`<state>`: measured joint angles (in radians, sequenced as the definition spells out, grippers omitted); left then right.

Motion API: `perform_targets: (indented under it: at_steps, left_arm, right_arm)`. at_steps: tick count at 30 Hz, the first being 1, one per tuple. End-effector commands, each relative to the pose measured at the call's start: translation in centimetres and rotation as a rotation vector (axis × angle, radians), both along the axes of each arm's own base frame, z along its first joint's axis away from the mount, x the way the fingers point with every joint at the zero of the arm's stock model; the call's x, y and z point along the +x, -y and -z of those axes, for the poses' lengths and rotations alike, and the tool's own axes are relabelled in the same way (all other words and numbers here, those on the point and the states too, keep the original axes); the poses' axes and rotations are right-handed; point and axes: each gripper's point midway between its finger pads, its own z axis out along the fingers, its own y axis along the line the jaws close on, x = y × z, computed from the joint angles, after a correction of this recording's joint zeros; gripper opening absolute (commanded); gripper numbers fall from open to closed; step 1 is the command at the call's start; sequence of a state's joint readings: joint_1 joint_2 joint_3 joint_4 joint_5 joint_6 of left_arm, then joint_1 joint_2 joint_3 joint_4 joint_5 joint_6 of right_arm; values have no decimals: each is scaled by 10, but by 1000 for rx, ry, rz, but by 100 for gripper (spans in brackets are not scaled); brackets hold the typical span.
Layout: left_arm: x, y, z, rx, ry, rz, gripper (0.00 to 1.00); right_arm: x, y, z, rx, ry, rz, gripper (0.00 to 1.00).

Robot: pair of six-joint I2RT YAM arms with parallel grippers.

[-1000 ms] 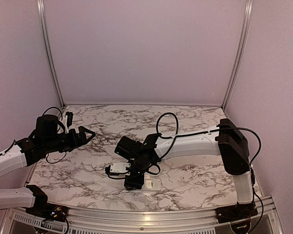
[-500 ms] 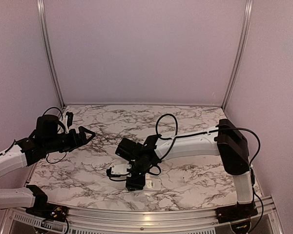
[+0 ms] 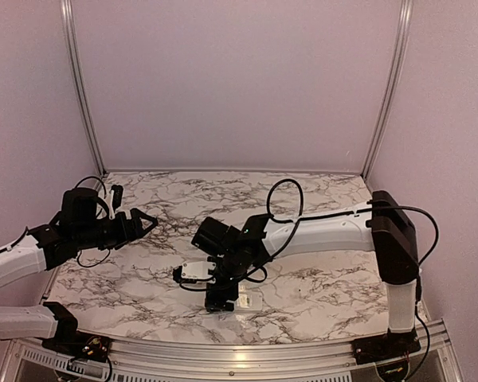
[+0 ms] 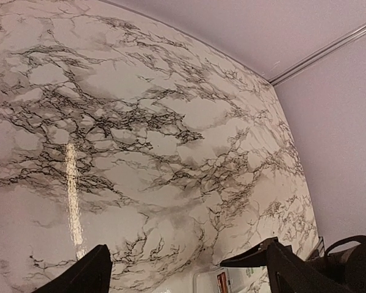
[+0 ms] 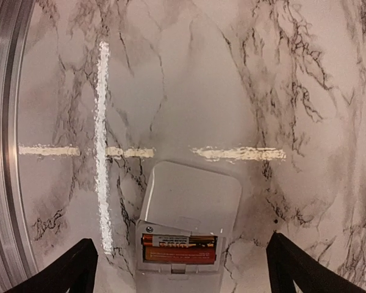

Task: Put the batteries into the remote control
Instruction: Place the battery cover on the remote control without the battery cover, then hold the remote control without the battery cover at the center of the board.

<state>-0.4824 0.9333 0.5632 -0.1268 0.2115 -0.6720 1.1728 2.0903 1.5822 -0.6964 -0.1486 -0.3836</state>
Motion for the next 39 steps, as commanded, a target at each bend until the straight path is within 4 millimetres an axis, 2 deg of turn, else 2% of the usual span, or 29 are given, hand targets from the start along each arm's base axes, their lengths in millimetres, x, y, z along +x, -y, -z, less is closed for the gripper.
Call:
perform_targets:
  at_steps: [1, 4, 7, 11, 16, 20, 24, 28, 39]
  left_arm:
    - [-3, 10, 12, -21, -27, 48, 87]
    - [-9, 24, 19, -37, -56, 115, 77]
    - [-19, 38, 32, -27, -104, 176, 66]
    - [-35, 60, 52, 2, -174, 243, 59]
    - [-56, 81, 77, 27, -240, 307, 53]
    - [-62, 91, 85, 26, -249, 328, 51]
    - [-69, 98, 94, 21, -259, 358, 48]
    - [-73, 101, 110, 40, -285, 377, 45]
    - [-80, 112, 134, 87, -316, 400, 43]
  right_arm:
    - [16, -5, -43, 132, 46, 64, 96]
    - [24, 5, -57, 189, 37, 125, 96]
    - [28, 25, -62, 215, 2, 194, 95]
    - [16, 61, -47, 181, -34, 249, 94]
    - [1, 84, -34, 176, -61, 263, 96]
    - [-6, 88, -24, 193, -56, 215, 97]
    - [-3, 84, -19, 206, -26, 171, 96]
    - [-1, 80, -13, 191, -19, 148, 96]
    - [-1, 79, 7, 131, -23, 110, 92]
